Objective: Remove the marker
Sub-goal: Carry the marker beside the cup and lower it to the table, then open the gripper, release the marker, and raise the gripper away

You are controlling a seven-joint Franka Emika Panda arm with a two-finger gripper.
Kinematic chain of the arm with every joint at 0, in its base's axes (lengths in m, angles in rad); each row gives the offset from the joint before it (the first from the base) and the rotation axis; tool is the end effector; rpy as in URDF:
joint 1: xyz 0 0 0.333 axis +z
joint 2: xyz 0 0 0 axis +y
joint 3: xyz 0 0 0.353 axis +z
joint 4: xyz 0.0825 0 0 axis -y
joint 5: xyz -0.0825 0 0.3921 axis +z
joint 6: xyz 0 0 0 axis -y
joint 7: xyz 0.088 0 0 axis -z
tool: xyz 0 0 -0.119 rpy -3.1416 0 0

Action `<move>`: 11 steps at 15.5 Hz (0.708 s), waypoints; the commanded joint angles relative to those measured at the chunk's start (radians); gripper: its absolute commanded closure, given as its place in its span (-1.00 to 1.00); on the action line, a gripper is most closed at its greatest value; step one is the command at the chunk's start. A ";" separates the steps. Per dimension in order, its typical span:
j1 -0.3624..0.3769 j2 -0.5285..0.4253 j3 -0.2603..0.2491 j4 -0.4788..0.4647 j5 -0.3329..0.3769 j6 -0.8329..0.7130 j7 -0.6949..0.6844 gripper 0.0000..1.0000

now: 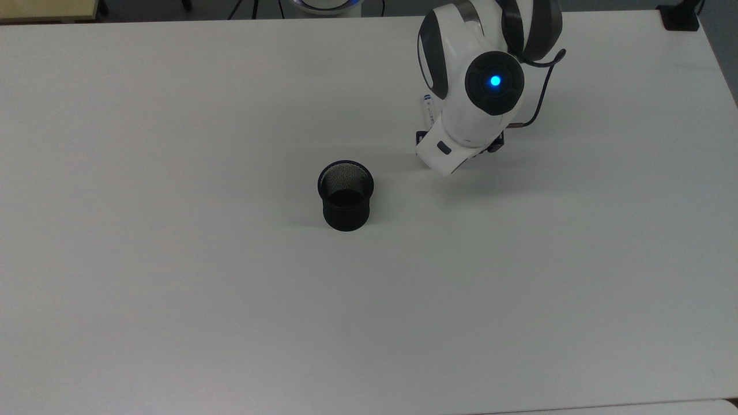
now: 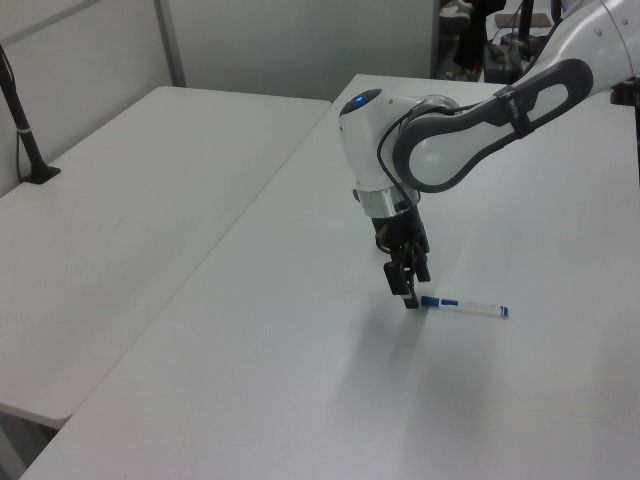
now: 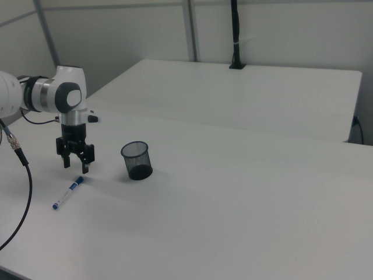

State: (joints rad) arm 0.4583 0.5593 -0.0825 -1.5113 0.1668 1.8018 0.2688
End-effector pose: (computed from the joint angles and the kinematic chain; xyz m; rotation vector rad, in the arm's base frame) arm 0.6370 0.2779 0.3364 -3.0872 -0.0828 0.4468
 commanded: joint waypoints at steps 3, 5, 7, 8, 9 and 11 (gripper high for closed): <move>-0.012 -0.106 -0.006 0.002 -0.101 0.001 0.018 -1.00; -0.045 -0.189 -0.005 -0.033 -0.145 -0.013 -0.009 -1.00; -0.093 -0.274 -0.005 -0.053 -0.165 -0.082 -0.090 -1.00; -0.133 -0.315 -0.005 -0.055 -0.165 -0.125 -0.139 -1.00; -0.177 -0.356 -0.005 -0.055 -0.165 -0.155 -0.179 -1.00; -0.249 -0.421 -0.005 -0.058 -0.164 -0.174 -0.210 -1.00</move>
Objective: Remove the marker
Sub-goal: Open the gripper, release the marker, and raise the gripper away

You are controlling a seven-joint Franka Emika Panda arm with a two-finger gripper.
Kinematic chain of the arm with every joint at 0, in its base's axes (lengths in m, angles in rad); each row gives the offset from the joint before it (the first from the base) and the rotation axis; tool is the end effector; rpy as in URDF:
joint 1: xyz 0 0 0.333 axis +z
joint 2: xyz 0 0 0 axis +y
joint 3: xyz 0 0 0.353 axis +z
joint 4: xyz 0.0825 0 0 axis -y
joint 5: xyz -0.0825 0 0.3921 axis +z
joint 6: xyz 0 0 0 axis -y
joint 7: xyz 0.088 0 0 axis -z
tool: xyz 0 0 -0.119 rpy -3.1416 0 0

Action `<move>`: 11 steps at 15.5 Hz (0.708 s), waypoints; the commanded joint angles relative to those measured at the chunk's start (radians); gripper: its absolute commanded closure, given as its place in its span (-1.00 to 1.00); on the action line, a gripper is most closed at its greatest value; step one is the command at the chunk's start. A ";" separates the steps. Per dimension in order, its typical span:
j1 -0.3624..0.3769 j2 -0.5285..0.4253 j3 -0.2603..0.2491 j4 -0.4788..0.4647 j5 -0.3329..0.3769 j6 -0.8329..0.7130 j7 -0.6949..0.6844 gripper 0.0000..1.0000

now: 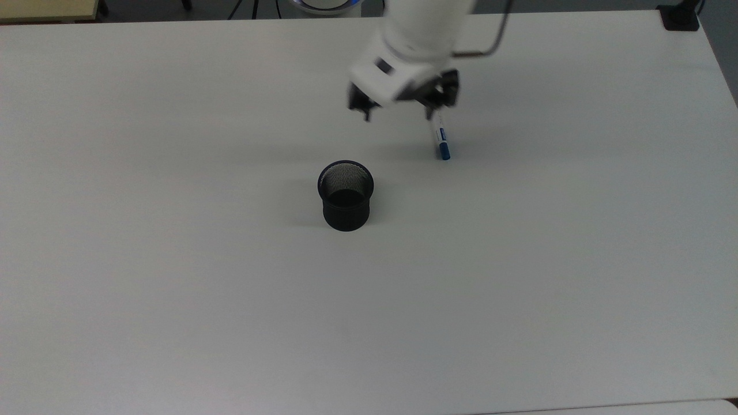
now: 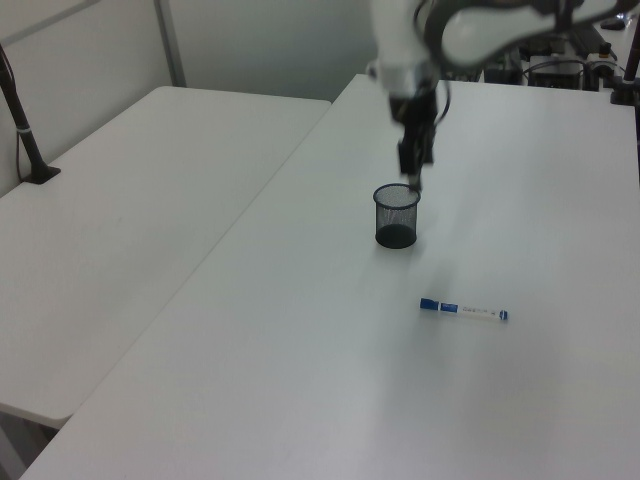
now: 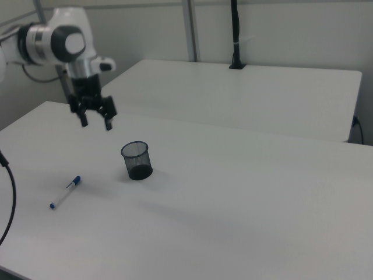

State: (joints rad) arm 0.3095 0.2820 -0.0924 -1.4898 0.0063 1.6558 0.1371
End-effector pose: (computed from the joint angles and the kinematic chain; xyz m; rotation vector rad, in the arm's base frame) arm 0.6345 0.1481 0.5239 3.0949 0.1258 -0.1699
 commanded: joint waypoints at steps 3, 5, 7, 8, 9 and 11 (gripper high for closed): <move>-0.200 -0.225 0.005 -0.110 -0.003 -0.030 -0.080 -1.00; -0.236 -0.234 0.005 -0.113 -0.005 -0.039 -0.071 -1.00; -0.240 -0.234 -0.001 -0.112 -0.011 -0.042 -0.065 -1.00; -0.240 -0.234 -0.004 -0.112 -0.015 -0.042 -0.065 -1.00; -0.242 -0.233 -0.007 -0.110 -0.017 -0.042 -0.065 -1.00; -0.240 -0.231 -0.012 -0.109 -0.017 -0.042 -0.063 -1.00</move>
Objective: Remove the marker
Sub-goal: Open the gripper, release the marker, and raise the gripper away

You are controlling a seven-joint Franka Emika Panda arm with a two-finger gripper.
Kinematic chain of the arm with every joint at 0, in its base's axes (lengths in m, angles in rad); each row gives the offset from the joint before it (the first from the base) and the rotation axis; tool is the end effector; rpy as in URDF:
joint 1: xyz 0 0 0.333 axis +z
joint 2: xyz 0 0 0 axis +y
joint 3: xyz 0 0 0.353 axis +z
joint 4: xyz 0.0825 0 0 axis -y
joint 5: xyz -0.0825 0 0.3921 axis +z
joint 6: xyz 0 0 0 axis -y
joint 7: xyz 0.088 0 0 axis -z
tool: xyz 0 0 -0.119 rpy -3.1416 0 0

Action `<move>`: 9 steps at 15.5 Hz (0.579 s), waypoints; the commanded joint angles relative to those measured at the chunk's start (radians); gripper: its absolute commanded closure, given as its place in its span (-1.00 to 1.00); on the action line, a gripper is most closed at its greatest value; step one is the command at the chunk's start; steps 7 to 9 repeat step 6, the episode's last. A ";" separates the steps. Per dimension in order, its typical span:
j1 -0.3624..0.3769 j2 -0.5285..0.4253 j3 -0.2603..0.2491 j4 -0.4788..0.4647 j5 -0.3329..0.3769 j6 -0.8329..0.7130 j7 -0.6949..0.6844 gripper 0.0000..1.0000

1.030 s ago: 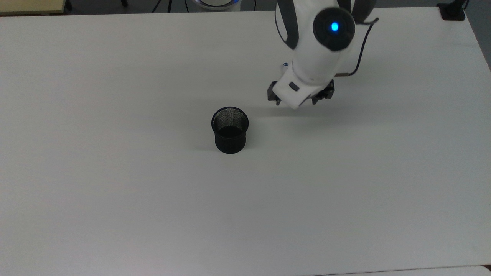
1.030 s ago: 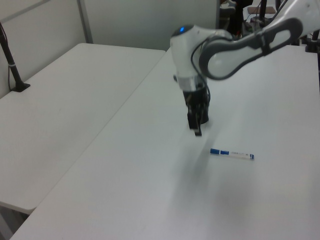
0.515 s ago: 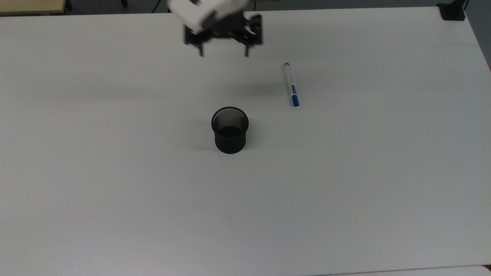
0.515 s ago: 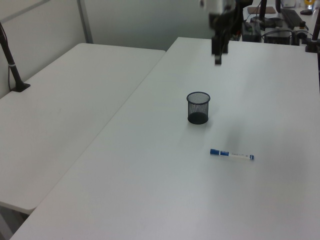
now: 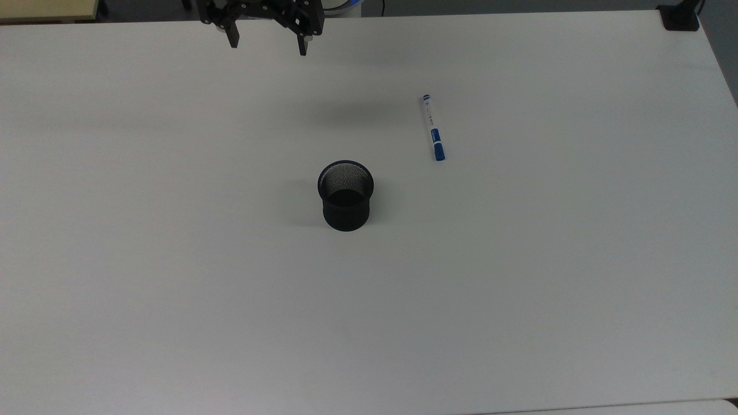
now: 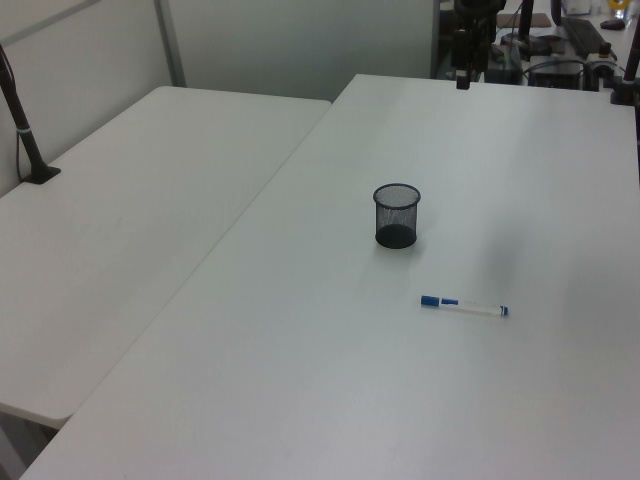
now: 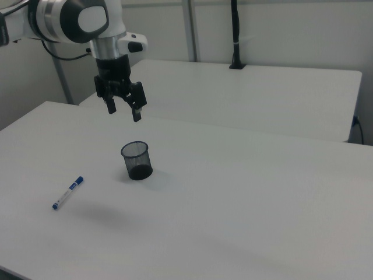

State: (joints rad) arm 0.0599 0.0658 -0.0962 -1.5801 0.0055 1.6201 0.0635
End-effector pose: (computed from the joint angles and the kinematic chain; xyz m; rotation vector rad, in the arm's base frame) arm 0.5872 -0.0188 0.6116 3.1362 -0.1570 -0.0400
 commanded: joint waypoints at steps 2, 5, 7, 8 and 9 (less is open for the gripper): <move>0.011 -0.015 -0.028 -0.014 -0.016 -0.011 0.010 -1.00; 0.011 -0.015 -0.043 -0.012 -0.015 -0.014 0.009 -1.00; 0.011 -0.015 -0.043 -0.012 -0.015 -0.014 0.009 -1.00; 0.011 -0.015 -0.043 -0.012 -0.015 -0.014 0.009 -1.00; 0.011 -0.015 -0.043 -0.012 -0.015 -0.014 0.009 -1.00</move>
